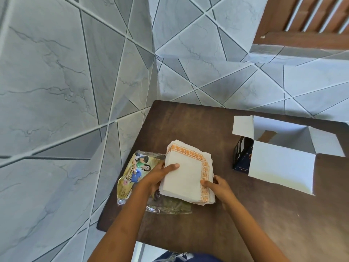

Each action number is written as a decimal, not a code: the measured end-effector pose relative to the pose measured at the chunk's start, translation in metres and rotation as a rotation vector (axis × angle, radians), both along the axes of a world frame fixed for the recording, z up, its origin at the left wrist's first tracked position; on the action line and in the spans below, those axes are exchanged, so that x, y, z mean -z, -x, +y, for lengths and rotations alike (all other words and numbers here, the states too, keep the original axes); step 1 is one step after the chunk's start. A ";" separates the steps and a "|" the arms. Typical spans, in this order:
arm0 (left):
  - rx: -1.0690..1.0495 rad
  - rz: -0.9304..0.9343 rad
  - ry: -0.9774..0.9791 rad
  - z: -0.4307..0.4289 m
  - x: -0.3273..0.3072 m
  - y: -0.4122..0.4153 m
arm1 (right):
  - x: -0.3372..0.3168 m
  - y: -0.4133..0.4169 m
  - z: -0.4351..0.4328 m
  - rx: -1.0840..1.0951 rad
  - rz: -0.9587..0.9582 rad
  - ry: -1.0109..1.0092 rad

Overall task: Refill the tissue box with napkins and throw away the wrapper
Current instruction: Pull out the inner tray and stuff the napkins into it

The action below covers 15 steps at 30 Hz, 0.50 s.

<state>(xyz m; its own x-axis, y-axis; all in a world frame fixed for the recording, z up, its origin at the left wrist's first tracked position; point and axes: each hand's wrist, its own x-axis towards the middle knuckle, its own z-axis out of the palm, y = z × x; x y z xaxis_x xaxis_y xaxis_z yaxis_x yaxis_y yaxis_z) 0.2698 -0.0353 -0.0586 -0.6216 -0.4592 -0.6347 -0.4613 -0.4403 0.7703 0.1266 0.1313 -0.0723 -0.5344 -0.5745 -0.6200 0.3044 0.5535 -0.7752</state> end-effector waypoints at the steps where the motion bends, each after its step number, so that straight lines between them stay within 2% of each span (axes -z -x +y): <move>1: -0.018 0.014 -0.025 0.001 -0.002 0.000 | -0.002 0.001 0.001 -0.003 -0.024 0.012; 6: 0.010 0.040 0.035 0.003 -0.028 0.008 | -0.012 0.003 0.006 -0.043 -0.081 0.043; 10: 0.075 0.058 0.248 0.005 -0.068 0.017 | -0.020 0.002 0.001 -0.054 -0.119 0.112; 13: 0.100 0.104 0.386 0.008 -0.109 0.020 | -0.033 0.001 -0.008 -0.069 -0.198 0.230; 15: 0.114 0.160 0.417 0.008 -0.134 0.018 | -0.044 0.001 -0.018 -0.052 -0.316 0.385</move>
<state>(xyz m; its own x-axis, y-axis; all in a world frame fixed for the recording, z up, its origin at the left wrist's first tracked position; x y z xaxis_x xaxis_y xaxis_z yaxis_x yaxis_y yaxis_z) 0.2522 -0.0269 0.0759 -0.7582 -0.5777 -0.3024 -0.3497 -0.0312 0.9363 0.1253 0.1131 -0.0286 -0.3191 -0.8143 -0.4849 0.5369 0.2663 -0.8005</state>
